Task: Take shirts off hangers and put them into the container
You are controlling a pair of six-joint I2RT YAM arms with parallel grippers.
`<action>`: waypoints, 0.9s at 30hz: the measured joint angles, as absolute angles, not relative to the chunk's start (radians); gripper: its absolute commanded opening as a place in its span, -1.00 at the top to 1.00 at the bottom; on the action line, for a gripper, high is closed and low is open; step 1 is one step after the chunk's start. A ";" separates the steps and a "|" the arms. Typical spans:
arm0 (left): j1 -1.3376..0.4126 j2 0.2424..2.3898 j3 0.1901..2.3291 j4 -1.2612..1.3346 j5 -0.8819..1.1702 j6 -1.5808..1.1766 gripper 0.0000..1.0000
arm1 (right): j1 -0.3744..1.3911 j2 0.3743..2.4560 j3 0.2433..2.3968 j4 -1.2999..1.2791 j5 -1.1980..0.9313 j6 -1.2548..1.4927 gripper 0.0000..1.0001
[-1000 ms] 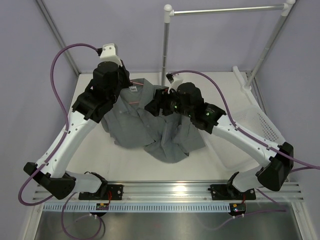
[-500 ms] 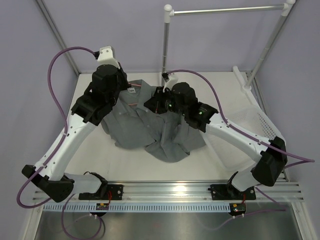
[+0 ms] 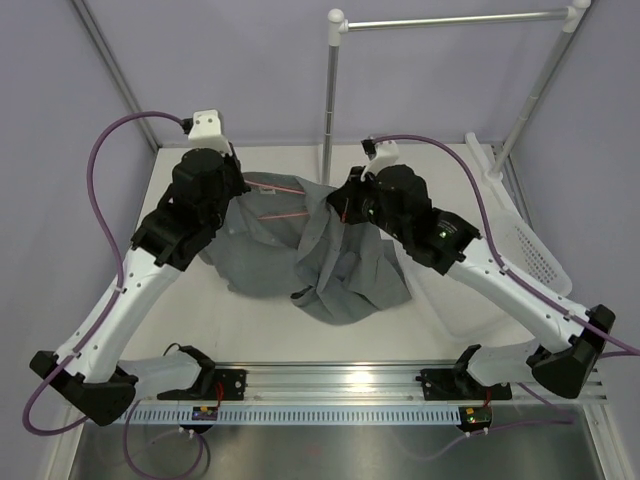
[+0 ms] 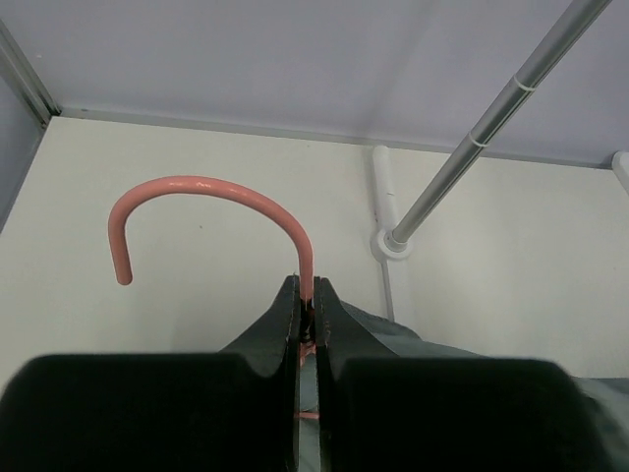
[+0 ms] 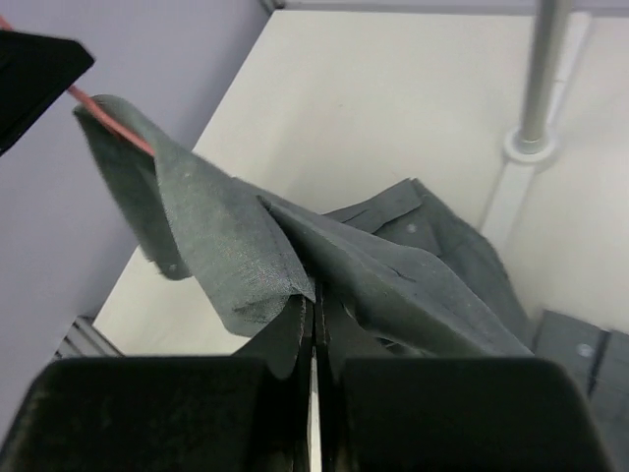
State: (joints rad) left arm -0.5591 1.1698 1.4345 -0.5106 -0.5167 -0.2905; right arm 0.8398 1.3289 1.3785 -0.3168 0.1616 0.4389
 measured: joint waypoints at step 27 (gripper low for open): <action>-0.528 0.949 1.300 -0.483 -0.293 -0.144 1.00 | 0.709 1.215 1.370 -0.517 0.111 0.345 1.00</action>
State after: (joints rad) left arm -0.5282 0.9485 1.2999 -0.4828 -0.2928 -0.1440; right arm 0.7090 1.2148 1.3697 -0.5171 0.1108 0.3450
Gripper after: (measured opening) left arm 0.047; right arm 0.012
